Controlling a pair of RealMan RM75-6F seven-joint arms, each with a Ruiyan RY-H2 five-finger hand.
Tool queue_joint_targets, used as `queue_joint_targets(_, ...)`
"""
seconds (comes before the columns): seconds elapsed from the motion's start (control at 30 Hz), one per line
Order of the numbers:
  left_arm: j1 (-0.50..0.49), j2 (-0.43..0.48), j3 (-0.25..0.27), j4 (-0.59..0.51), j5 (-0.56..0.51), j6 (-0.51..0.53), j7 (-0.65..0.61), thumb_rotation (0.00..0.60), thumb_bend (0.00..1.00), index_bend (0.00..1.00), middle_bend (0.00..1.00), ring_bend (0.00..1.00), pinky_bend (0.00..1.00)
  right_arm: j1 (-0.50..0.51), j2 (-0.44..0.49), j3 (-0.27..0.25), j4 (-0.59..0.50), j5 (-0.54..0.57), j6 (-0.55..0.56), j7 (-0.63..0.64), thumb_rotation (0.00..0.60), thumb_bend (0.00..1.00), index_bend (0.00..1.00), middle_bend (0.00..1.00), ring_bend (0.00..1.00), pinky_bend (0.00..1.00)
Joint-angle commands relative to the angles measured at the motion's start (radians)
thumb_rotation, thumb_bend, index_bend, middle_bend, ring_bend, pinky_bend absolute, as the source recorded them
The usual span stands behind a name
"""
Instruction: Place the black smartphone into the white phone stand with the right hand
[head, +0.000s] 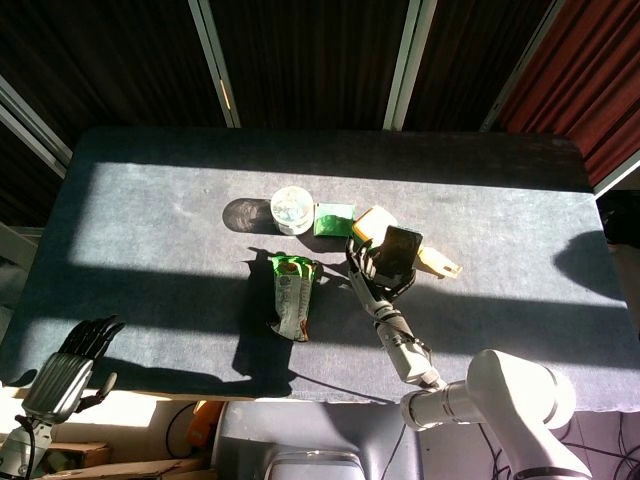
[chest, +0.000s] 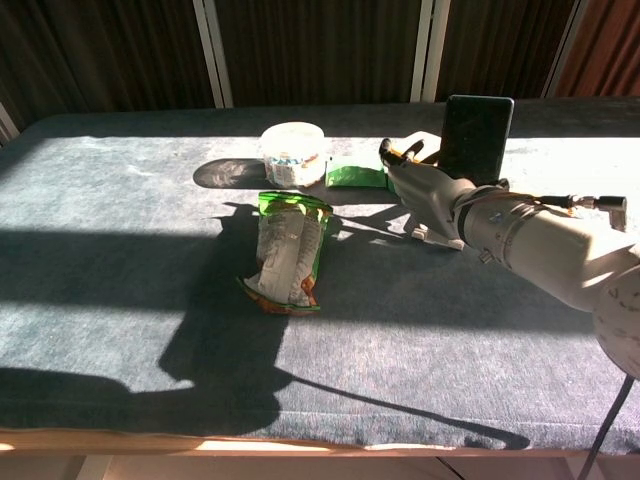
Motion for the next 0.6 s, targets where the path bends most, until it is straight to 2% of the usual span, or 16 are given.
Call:
queue_joint_targets(0.03, -0.001, 0.0, 0.001, -0.001, 0.0, -0.001, 0.001, 0.6, 0.44, 0.0, 0.0, 0.0, 0.07, -0.005, -0.01, 0.008, 0.019, 0.002, 0.001, -0.001, 0.6, 0.25, 0.74, 0.56, 0.34, 0.21)
queue_joint_targets(0.6, -0.003, -0.001, 0.002, 0.0, -0.002, -0.007, 0.003, 0.6, 0.43, 0.0, 0.0, 0.0, 0.07, -0.045, -0.09, 0.048, 0.128, -0.027, 0.009, 0.02, 0.6, 0.25, 0.73, 0.56, 0.34, 0.21)
